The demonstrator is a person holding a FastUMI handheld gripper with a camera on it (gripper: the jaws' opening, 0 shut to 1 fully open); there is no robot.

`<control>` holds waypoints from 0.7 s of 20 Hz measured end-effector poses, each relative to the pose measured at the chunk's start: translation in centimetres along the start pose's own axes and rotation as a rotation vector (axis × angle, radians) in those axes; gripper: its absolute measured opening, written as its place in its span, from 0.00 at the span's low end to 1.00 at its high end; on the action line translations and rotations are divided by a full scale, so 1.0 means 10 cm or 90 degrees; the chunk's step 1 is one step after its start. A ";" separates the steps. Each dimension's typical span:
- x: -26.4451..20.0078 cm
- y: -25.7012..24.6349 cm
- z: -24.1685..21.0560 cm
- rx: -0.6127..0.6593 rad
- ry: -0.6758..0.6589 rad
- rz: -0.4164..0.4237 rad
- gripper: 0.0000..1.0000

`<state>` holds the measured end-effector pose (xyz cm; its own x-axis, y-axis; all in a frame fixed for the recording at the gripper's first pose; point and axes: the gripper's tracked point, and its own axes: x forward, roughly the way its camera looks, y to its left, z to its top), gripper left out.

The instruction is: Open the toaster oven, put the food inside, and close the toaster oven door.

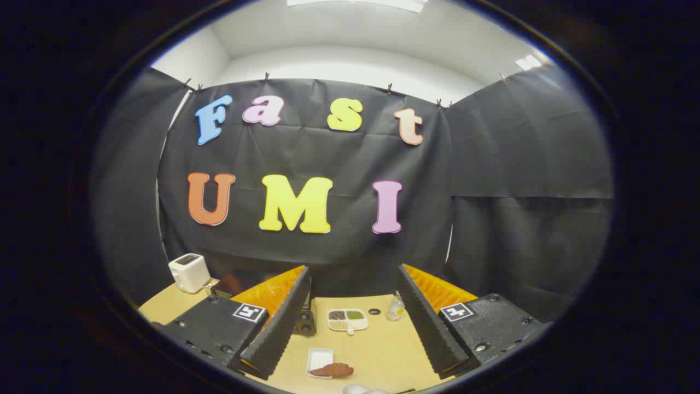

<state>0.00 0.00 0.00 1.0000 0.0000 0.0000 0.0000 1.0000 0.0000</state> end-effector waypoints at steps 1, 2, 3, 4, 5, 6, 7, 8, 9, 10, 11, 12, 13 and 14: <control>0.01 0.03 -0.01 0.000 -0.001 0.002 1.00; 0.04 0.07 0.00 0.000 0.000 0.004 1.00; 0.06 0.11 -0.02 0.001 0.001 0.007 1.00; 0.08 0.15 -0.03 0.001 0.003 0.011 1.00; 0.09 0.18 -0.04 0.000 0.005 0.013 1.00; 0.11 0.21 -0.03 -0.001 0.005 0.014 1.00; 0.13 0.23 -0.03 0.001 0.002 0.014 1.00; 0.15 0.26 -0.01 0.003 0.000 0.015 1.00; 0.18 0.28 -0.02 0.003 -0.002 0.015 1.00; 0.19 0.29 -0.02 0.003 0.000 0.014 1.00; 0.22 0.32 -0.03 0.003 0.000 0.017 1.00; 0.24 0.34 -0.04 0.003 0.003 0.017 1.00; 0.26 0.36 -0.07 0.002 0.007 0.020 1.00; 0.29 0.39 -0.09 0.002 0.010 0.021 1.00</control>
<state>2.87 3.88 -0.92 0.9993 0.0327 -0.0164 -0.0326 0.9995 0.0038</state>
